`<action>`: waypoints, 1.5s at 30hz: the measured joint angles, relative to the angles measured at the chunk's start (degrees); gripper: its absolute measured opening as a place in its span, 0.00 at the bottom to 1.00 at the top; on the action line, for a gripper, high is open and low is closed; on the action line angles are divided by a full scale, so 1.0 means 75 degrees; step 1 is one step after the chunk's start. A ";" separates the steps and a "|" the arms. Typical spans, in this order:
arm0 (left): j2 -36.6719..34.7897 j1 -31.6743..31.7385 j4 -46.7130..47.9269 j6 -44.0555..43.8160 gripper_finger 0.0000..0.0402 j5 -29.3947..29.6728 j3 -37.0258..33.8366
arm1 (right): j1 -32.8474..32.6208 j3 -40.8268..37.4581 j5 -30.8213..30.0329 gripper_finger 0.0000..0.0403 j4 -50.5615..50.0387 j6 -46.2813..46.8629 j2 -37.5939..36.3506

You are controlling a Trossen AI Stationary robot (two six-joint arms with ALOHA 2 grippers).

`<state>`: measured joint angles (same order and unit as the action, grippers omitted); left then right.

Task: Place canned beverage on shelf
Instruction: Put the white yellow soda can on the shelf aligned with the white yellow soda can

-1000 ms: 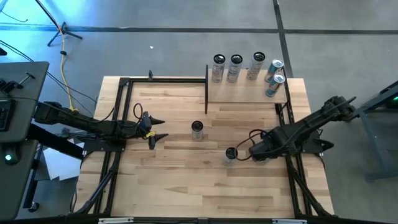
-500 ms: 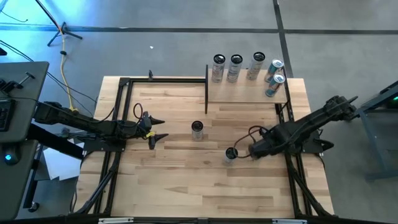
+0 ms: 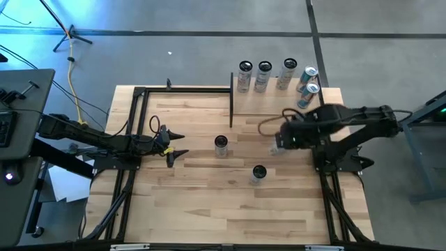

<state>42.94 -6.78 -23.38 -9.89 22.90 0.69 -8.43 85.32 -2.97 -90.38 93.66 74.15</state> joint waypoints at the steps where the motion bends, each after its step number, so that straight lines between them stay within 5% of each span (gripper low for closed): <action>1: 0.0000 0.0000 -0.0002 0.0002 0.76 0.0000 0.0000 | 0.0213 0.0045 0.0024 0.60 0.0042 -0.0186 0.0000; 26: 0.0000 0.0003 0.0000 0.0003 0.76 -0.0003 0.0000 | 0.4932 0.1634 0.0819 0.60 0.0040 -0.5620 0.0702; 45: 0.0000 0.0002 0.0000 0.0000 0.76 -0.0002 0.0000 | 0.5943 0.3578 0.1395 0.60 0.0051 -0.7386 0.2449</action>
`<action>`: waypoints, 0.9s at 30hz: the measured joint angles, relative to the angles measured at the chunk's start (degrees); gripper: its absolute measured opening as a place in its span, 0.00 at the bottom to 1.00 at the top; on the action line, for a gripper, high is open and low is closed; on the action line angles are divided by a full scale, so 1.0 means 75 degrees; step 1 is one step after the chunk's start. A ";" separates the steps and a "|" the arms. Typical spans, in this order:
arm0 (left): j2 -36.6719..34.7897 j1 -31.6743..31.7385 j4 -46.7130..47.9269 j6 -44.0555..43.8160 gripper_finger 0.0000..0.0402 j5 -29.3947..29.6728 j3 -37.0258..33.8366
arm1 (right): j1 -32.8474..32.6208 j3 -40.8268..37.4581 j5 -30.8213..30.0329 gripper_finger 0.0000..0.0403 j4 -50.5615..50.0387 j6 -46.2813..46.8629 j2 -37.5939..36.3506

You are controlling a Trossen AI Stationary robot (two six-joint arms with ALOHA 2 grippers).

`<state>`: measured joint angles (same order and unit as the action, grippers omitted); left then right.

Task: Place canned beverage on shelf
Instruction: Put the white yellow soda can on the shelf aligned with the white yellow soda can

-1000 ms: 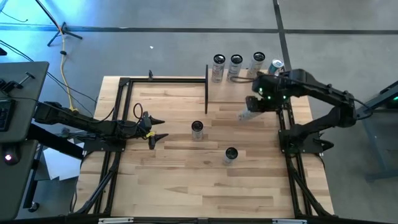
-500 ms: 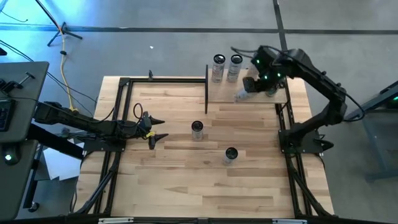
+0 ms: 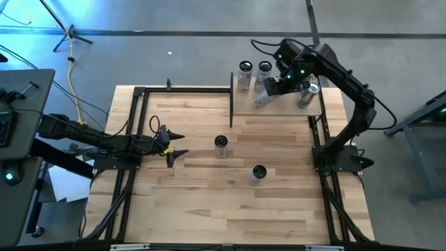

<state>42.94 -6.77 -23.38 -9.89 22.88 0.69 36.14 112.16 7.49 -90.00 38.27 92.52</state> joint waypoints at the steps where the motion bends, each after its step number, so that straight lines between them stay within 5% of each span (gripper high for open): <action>1: 0.0002 0.0000 -0.0002 0.0001 0.76 0.0001 0.0000 | 0.0000 0.0040 0.0058 0.60 -0.0008 -0.0043 0.0014; 13: 0.0001 0.0000 0.0000 0.0002 0.76 0.0001 0.0000 | -0.0431 0.0079 0.0238 0.60 -0.0005 -0.1426 0.0019; 27: 0.0000 0.0000 0.0000 0.0002 0.76 0.0000 0.0000 | -0.0769 0.0079 -0.1538 0.60 -0.0002 -0.4737 0.0019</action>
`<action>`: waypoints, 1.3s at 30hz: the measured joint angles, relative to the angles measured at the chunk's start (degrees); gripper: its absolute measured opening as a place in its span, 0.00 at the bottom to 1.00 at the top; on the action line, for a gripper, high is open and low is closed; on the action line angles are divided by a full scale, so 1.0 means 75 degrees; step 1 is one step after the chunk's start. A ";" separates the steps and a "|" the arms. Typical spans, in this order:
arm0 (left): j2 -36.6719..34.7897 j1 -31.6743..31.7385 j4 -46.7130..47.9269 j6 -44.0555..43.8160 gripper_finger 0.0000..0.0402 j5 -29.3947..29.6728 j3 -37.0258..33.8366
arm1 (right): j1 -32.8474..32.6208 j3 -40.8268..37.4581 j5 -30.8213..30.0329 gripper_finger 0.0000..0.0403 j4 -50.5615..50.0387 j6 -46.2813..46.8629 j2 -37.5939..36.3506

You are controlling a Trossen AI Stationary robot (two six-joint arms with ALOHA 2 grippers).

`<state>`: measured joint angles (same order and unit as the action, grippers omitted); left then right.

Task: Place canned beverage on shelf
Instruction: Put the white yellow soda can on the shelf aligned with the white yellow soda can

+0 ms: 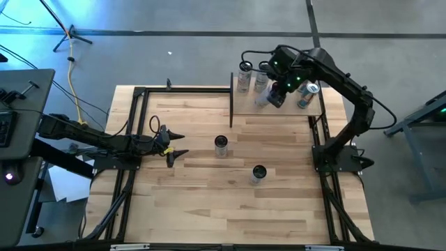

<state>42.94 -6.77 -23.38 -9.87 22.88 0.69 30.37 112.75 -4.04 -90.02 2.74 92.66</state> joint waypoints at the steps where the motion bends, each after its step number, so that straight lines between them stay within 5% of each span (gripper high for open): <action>1: 0.0000 -0.0001 -0.0001 -0.0001 0.76 0.0002 0.0000 | 0.0000 0.0000 -0.0004 0.60 0.0000 -0.0171 0.0000; 17: 0.0000 -0.0003 0.0000 -0.0003 0.76 0.0003 0.0000 | -0.0003 -0.0208 -0.0491 0.60 0.0001 -0.2594 0.0035; 39: 0.0000 -0.0002 -0.0001 -0.0002 0.76 0.0001 0.0000 | -0.0003 -0.0259 -0.0456 0.63 0.0003 -0.3316 0.0050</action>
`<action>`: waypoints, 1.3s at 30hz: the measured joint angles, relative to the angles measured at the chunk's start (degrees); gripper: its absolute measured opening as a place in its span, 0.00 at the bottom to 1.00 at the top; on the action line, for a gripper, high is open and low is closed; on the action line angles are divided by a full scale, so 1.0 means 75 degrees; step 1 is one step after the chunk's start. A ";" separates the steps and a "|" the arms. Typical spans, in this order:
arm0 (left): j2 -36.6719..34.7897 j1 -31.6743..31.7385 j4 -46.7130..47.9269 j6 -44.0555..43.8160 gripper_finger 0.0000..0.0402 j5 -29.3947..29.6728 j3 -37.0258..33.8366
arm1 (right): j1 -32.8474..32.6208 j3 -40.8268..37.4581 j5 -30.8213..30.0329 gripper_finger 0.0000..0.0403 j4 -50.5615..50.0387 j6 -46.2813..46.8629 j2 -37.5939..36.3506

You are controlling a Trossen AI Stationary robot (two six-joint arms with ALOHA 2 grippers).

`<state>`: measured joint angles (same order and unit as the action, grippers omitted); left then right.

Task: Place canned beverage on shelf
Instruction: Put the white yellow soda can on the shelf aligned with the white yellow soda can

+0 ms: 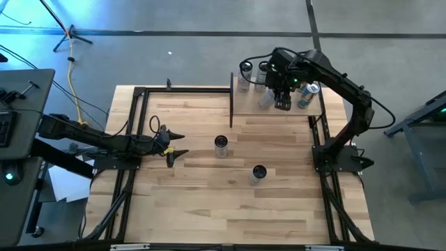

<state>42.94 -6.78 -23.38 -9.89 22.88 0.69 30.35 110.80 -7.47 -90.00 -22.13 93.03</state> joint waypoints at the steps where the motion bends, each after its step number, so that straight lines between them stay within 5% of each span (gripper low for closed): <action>1: 0.0003 0.0003 -0.0001 0.0002 0.76 -0.0001 0.0000 | 0.0008 0.0000 0.0072 0.63 0.0000 -0.0003 0.0000; 31: 0.0003 0.0000 0.0001 0.0002 0.76 -0.0001 0.0000 | 0.0255 -0.0015 0.0573 0.72 -0.0009 0.0179 0.0333; 39: 0.0003 0.0000 0.0001 -0.0001 0.76 0.0000 0.0000 | -0.0266 -0.0015 0.0617 0.72 -0.0003 0.1262 0.0332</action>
<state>42.96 -6.79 -23.38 -9.89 22.88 0.69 28.35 110.69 -2.84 -90.02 -12.66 95.53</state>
